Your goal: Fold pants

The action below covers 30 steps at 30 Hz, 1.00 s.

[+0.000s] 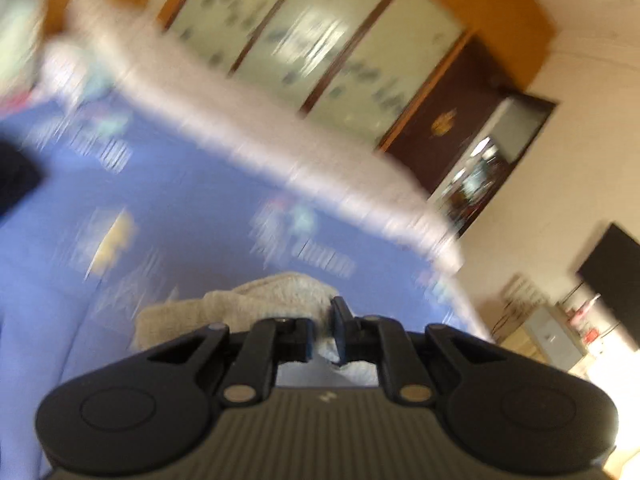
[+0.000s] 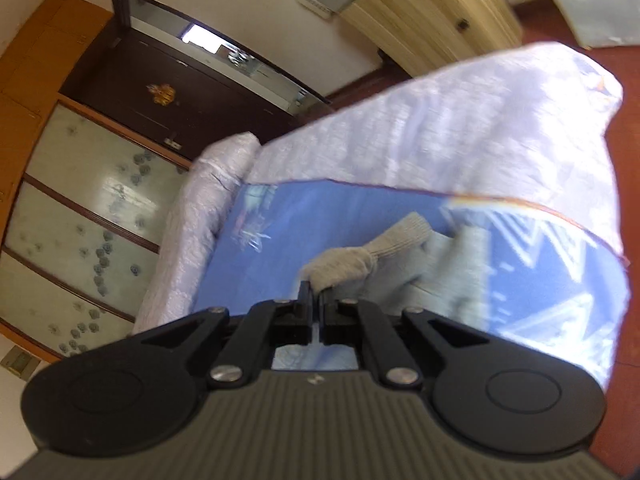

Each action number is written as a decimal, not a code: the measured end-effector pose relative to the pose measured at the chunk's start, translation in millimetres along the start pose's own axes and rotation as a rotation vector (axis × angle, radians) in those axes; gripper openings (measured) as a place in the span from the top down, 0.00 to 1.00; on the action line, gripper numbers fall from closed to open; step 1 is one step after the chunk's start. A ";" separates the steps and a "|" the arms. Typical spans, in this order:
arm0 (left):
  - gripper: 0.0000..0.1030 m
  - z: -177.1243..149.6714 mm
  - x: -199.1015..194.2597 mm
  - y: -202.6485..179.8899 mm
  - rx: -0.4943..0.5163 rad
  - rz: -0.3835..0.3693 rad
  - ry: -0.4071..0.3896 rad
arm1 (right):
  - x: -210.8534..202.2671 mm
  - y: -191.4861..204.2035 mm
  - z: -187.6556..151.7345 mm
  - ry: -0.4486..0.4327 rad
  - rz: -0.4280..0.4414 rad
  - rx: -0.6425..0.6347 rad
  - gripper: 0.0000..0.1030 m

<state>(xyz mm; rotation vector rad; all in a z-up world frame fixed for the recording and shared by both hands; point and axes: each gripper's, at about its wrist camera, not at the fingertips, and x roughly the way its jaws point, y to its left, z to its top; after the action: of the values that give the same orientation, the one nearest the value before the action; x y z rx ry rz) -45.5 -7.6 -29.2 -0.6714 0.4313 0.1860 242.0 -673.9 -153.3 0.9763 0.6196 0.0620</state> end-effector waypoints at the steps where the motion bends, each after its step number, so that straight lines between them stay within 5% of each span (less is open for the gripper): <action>1: 0.90 -19.3 3.9 13.4 -0.035 0.039 0.060 | -0.8 -8.7 -5.7 0.013 -0.024 0.004 0.95; 5: 0.91 -88.7 23.8 73.5 -0.267 0.183 0.296 | 3.3 -43.5 -22.1 0.076 -0.126 0.043 0.95; 8: 0.91 -106.3 24.2 85.1 -0.357 0.192 0.308 | 2.1 -49.1 -27.0 0.086 -0.153 0.046 0.95; 16: 0.80 -96.6 25.4 64.5 -0.237 0.225 0.365 | -0.4 -42.3 -20.4 0.068 -0.204 -0.003 0.95; 19: 0.71 -79.4 -4.7 65.6 -0.190 0.156 0.310 | -2.3 -53.6 -24.8 0.079 -0.236 -0.024 0.84; 20: 0.62 -69.8 -18.0 63.4 -0.164 0.153 0.265 | -4.7 -53.3 -26.2 0.072 -0.252 -0.044 0.82; 21: 0.53 -60.2 -28.5 62.0 -0.144 0.163 0.215 | -7.2 -53.5 -26.2 0.069 -0.257 -0.064 0.76; 24: 0.46 -31.6 -45.3 68.8 -0.125 0.232 0.096 | -21.4 -56.6 -20.1 0.030 -0.233 -0.069 0.68; 26: 0.44 -14.4 -33.3 78.2 -0.135 0.302 0.071 | -29.2 -57.8 -12.6 -0.020 -0.220 -0.058 0.68; 30: 0.20 0.2 25.2 93.4 -0.106 0.360 0.101 | -20.1 -56.5 5.3 -0.042 -0.208 -0.026 0.67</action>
<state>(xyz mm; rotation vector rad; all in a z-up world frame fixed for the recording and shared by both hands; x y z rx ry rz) -51.1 65.2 -92.6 -0.7051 0.6416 0.5200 215.6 -716.7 -186.5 0.8815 0.6765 -0.1339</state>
